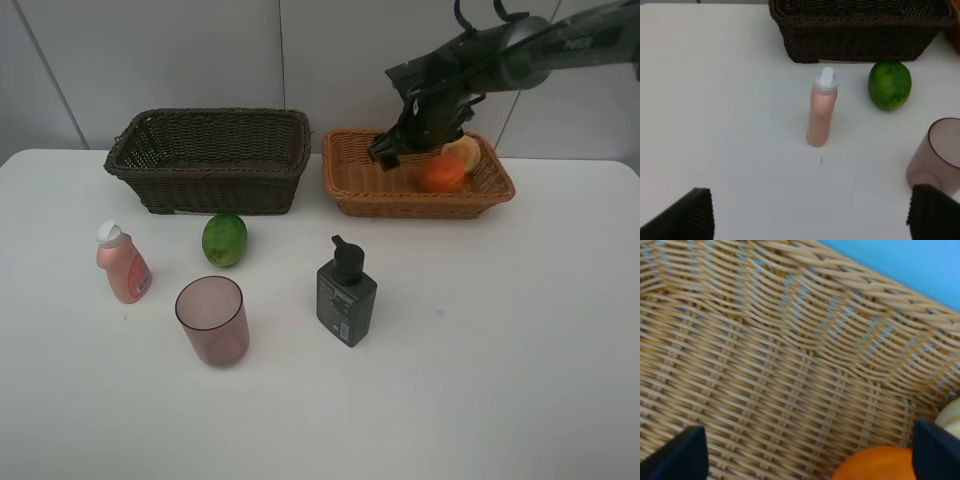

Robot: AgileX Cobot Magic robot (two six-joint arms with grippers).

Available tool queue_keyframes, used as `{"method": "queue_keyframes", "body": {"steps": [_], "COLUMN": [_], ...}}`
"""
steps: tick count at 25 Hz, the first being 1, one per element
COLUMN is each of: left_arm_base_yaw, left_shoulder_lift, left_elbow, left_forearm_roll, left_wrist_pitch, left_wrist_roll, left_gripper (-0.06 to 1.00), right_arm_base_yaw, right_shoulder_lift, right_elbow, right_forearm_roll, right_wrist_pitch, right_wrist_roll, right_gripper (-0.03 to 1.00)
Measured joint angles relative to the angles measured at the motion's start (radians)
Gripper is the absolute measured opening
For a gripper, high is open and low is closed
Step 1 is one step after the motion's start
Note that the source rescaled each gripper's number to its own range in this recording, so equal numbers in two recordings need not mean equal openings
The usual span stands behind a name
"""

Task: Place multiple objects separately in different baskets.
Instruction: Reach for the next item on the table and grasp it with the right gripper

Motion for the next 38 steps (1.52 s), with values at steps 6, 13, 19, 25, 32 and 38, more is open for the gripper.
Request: {"method": "queue_keyframes", "body": {"steps": [6, 13, 19, 25, 32, 38], "left_arm_base_yaw": [0.000, 0.000, 0.000, 0.000, 0.000, 0.000], "left_shoulder_lift": [0.000, 0.000, 0.000, 0.000, 0.000, 0.000], "left_elbow": [0.000, 0.000, 0.000, 0.000, 0.000, 0.000], "left_forearm_roll": [0.000, 0.000, 0.000, 0.000, 0.001, 0.001], "left_wrist_pitch": [0.000, 0.000, 0.000, 0.000, 0.000, 0.000], "left_wrist_roll": [0.000, 0.000, 0.000, 0.000, 0.000, 0.000], "left_gripper": [1.00, 1.00, 1.00, 1.00, 1.00, 1.00], "right_arm_base_yaw": [0.000, 0.008, 0.036, 0.107, 0.221, 0.318], "right_shoulder_lift": [-0.041, -0.118, -0.219, -0.297, -0.345, -0.358], "right_elbow": [0.000, 0.000, 0.000, 0.000, 0.000, 0.000], "right_forearm_roll": [0.033, 0.063, 0.080, 0.085, 0.109, 0.165], "right_wrist_pitch": [0.037, 0.108, 0.233, 0.348, 0.502, 0.608], "right_wrist_roll": [0.000, -0.001, -0.036, -0.083, -0.086, -0.087], "right_gripper": [0.86, 0.86, 0.86, 0.86, 0.86, 0.86]}}
